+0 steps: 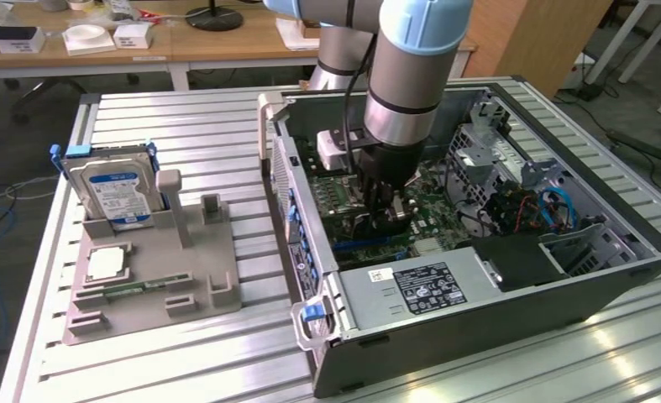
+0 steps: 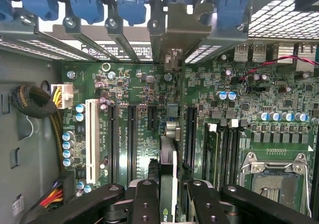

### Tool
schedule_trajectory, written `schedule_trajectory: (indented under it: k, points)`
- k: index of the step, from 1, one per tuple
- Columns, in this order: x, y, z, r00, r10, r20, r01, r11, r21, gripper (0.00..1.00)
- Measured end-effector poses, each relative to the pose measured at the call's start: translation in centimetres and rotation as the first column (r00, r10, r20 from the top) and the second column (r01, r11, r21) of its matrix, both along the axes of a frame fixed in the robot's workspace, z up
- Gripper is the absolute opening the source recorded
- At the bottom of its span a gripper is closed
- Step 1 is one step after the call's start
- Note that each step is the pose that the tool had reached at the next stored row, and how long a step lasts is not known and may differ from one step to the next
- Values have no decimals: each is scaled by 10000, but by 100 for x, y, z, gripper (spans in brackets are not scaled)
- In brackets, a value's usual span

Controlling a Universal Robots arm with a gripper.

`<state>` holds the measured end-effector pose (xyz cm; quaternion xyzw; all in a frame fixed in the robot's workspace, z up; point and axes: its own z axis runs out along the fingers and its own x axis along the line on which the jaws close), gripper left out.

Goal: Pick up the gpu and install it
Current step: 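Insert the gpu into the slot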

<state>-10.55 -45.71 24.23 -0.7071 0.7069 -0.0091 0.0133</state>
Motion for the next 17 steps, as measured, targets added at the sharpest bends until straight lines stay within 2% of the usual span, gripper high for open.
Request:
schedule_trajectory:
  k: [17]
  points:
    - [-1, 0, -28, 10000, -1, -1, 1, 10000, 1, 27]
